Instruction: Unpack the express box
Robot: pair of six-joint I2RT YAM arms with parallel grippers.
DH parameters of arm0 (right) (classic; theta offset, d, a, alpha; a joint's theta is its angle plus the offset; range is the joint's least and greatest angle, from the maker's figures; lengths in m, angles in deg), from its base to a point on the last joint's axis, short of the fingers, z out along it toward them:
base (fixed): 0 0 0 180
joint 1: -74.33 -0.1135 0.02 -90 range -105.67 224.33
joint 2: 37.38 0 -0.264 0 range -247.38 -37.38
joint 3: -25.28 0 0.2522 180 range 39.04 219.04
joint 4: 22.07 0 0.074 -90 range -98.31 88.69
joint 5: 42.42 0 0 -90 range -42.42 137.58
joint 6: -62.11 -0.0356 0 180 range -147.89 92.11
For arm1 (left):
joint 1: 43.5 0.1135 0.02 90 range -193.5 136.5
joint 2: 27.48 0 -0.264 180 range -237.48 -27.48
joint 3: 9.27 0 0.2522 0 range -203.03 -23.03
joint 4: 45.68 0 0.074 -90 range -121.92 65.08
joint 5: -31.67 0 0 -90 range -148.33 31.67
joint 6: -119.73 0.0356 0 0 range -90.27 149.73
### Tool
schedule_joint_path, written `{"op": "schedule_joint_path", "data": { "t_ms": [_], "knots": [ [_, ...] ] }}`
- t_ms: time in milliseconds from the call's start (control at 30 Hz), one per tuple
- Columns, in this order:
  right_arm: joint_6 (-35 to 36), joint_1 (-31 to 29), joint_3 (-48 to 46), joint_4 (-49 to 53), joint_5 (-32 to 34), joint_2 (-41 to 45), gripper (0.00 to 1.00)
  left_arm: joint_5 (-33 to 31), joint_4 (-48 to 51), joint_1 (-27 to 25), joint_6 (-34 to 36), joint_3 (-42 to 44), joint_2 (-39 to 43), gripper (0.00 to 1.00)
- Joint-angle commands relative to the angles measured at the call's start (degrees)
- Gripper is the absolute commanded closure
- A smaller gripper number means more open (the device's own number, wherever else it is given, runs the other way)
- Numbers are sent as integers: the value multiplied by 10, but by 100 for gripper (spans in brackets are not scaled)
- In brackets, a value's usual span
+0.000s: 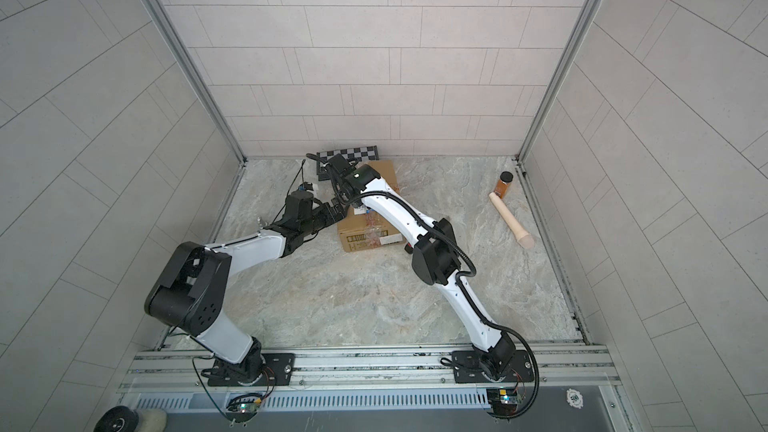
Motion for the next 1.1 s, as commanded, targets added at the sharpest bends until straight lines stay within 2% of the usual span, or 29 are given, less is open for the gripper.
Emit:
{"op": "schedule_joint_path", "data": {
  "t_ms": [0,233,300,333,467,533,600,767,833,933,1000,1067],
  "knots": [
    [15,47,4,25,110,70,77,-63,201,10,27,54,-43,0],
    [1,50,3,31,88,83,76,-59,197,10,26,54,-50,0],
    [-18,54,3,37,63,90,75,-57,196,10,26,54,-49,0],
    [-37,59,2,45,40,96,72,-55,194,10,25,55,-46,0],
    [-137,83,-46,75,-50,158,51,-30,181,13,24,57,-9,0],
    [-169,87,-125,50,-65,216,45,-19,177,12,28,51,17,0],
    [-206,87,-250,-12,-75,295,42,-7,182,13,34,35,41,0],
    [-316,100,-630,-246,-90,521,34,11,202,13,52,-12,90,0],
    [-366,115,-732,-293,-107,579,31,17,206,13,55,-24,106,0],
    [-414,125,-821,-330,-120,613,29,24,205,13,52,-30,126,0],
    [-442,133,-854,-359,-152,604,29,25,205,13,49,-30,136,0],
    [-461,133,-868,-373,-152,579,29,29,205,13,48,-30,145,0]
  ]
}}
